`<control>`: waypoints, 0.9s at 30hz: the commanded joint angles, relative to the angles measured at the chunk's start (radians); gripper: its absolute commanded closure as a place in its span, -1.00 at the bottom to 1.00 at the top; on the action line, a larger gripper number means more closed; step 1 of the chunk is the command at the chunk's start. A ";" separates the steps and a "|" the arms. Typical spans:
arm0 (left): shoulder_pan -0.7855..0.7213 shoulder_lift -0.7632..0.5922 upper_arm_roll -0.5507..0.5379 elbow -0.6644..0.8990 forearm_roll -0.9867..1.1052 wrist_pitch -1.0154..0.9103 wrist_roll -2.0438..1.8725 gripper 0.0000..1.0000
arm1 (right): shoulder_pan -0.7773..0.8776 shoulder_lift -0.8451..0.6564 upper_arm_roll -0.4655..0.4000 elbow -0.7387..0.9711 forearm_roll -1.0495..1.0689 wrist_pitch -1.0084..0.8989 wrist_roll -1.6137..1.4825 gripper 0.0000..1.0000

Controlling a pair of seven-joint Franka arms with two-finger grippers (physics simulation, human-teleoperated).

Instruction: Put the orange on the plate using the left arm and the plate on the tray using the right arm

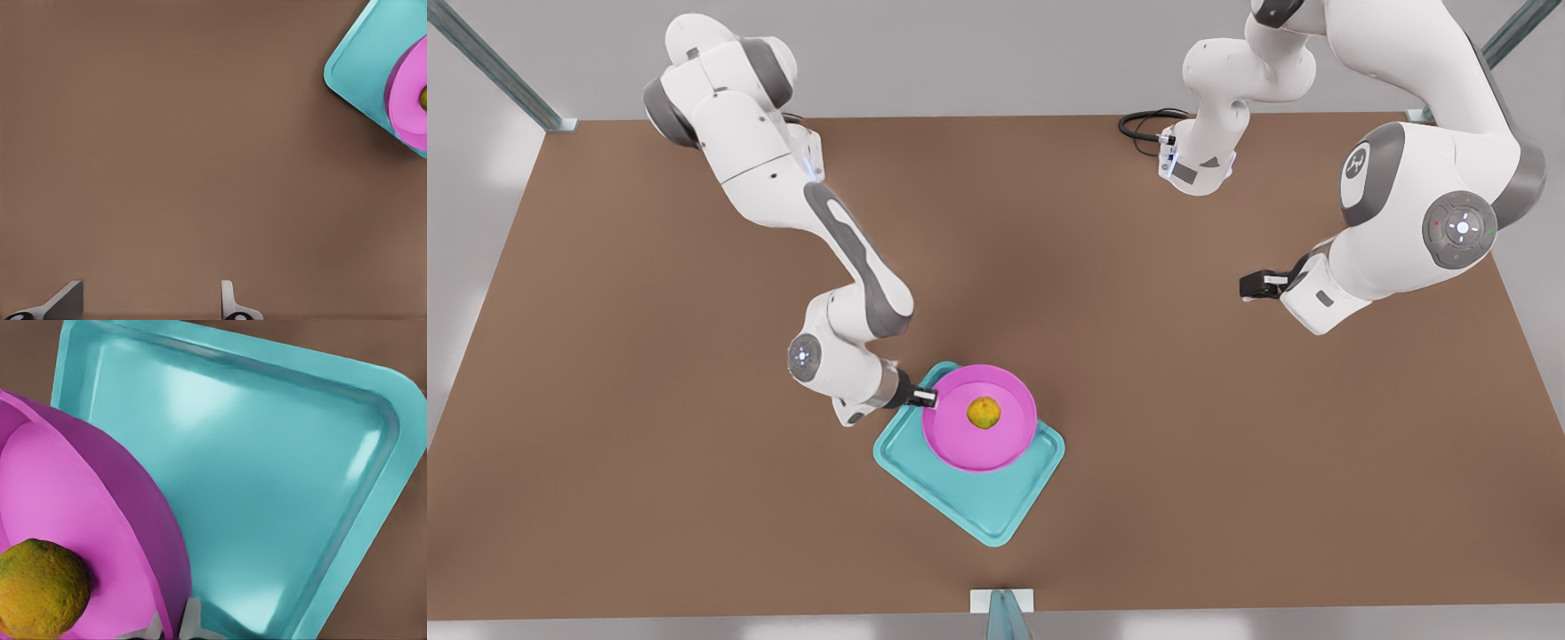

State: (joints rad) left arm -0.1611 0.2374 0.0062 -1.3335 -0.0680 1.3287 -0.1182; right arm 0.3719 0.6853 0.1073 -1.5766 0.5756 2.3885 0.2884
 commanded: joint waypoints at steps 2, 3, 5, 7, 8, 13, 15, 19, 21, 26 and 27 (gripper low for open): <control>0.000 -0.001 0.000 0.000 0.001 0.000 -0.003 -1.00 | -0.015 0.039 -0.003 0.053 0.004 -0.064 0.020 0.57; 0.000 -0.001 0.000 0.000 0.002 0.000 -0.003 -1.00 | -0.030 0.062 -0.004 0.076 0.004 -0.064 0.015 0.57; 0.000 -0.001 0.000 0.000 0.002 0.000 -0.003 -1.00 | -0.048 0.100 -0.006 0.110 0.001 -0.063 0.015 0.57; 0.000 -0.001 0.000 0.000 0.001 0.000 -0.003 -1.00 | -0.050 0.111 -0.006 0.110 0.003 -0.063 0.015 0.57; 0.000 -0.001 0.000 0.000 0.002 0.000 -0.003 -1.00 | -0.050 0.112 -0.006 0.110 0.003 -0.064 0.015 0.57; 0.000 -0.001 0.000 0.000 0.002 0.000 -0.003 -1.00 | -0.048 0.112 -0.004 0.109 0.024 -0.063 0.017 -1.00; 0.000 -0.001 0.000 0.000 0.001 0.000 -0.004 -1.00 | -0.048 0.112 -0.004 0.109 0.026 -0.063 0.018 -1.00; 0.000 -0.001 0.000 0.000 0.002 0.000 -0.004 -1.00 | -0.065 0.051 -0.001 0.109 0.030 -0.133 0.028 -1.00; 0.000 -0.001 0.000 0.000 0.001 0.000 -0.004 -1.00 | -0.152 -0.047 -0.059 0.110 -0.089 -0.493 0.014 -1.00; -0.003 0.005 -0.006 0.013 0.002 -0.006 -0.038 -1.00 | -0.263 -0.383 -0.077 0.187 -0.773 -0.864 -0.388 -1.00; -0.003 0.006 -0.006 0.014 0.002 -0.006 -0.037 -1.00 | -0.265 -0.438 -0.077 0.179 -0.772 -0.870 -0.388 -1.00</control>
State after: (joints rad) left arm -0.1646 0.2443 0.0004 -1.3215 -0.0669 1.3265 -0.1330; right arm 0.1110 0.2905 0.0307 -1.3970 -0.0313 1.7727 0.2007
